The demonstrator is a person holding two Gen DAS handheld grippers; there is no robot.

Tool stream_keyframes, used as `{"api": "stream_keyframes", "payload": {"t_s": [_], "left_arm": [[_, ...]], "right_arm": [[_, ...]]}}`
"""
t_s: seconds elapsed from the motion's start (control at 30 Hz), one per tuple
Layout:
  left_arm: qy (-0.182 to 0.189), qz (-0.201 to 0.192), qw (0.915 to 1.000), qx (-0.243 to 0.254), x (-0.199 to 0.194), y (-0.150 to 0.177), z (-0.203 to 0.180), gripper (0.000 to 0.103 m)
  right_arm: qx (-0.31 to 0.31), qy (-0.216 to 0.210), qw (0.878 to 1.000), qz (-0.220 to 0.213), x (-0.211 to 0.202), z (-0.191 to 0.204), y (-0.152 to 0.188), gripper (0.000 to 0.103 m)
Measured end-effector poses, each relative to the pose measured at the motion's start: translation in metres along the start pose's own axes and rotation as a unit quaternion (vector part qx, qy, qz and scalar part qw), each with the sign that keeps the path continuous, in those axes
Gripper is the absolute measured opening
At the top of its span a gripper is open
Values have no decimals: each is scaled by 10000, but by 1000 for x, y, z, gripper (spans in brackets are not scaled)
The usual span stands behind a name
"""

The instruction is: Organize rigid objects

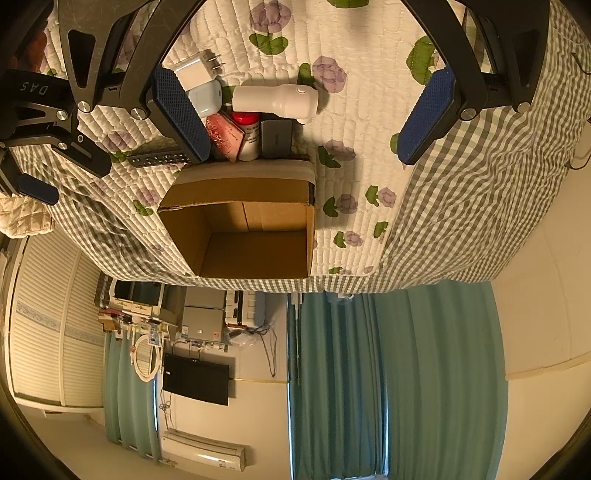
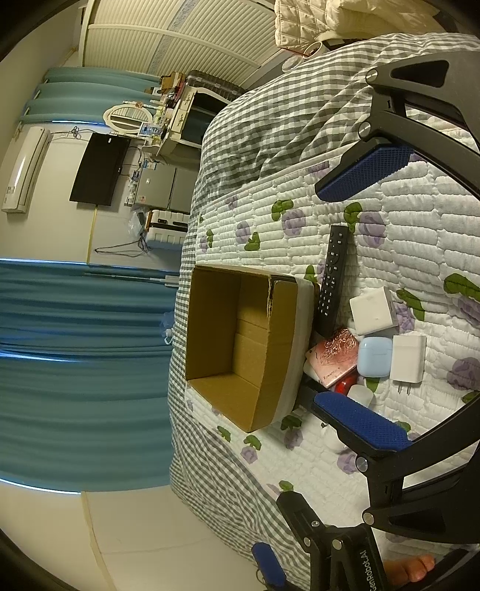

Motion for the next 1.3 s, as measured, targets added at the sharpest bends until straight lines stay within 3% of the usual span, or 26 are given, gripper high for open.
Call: {"api": "stream_keyframes", "payload": {"t_s": [0.53,0.77,0.97,1.13,1.23,1.3], "left_arm": [[69,11,9999,105,-2,4,-2,103],[-77,590,9981,176,24,48,6,103],[-58,840,9963,162,32,71,11,103],[-52,1025,9946,129,39,80,13,103],[-57,1127,9935,138,45,85,13,103],[-60,1190,9928,151,47,87,13,103]], "right_arm": [[6,0,9999,137,-1,4,4,103],[97,-227,9932,1138,38,21,65,103],[-68,-680,9765,2045,73,53,125,97],[-47,-894,9669,2391,91,68,149,96],[47,-993,9627,2516,94,70,155,87],[145,-1129,9614,2504,91,71,154,69]]}}
Point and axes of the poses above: each gripper's, at about its wrist camera, not at the fingertips, and x roughly the way its jaws point, z to its left, y to its underside, the point moved 9 cm from there along x, roughly the way its jaws point, and after that the axes turned 8 degrees about -z, right-handed, at the moved point
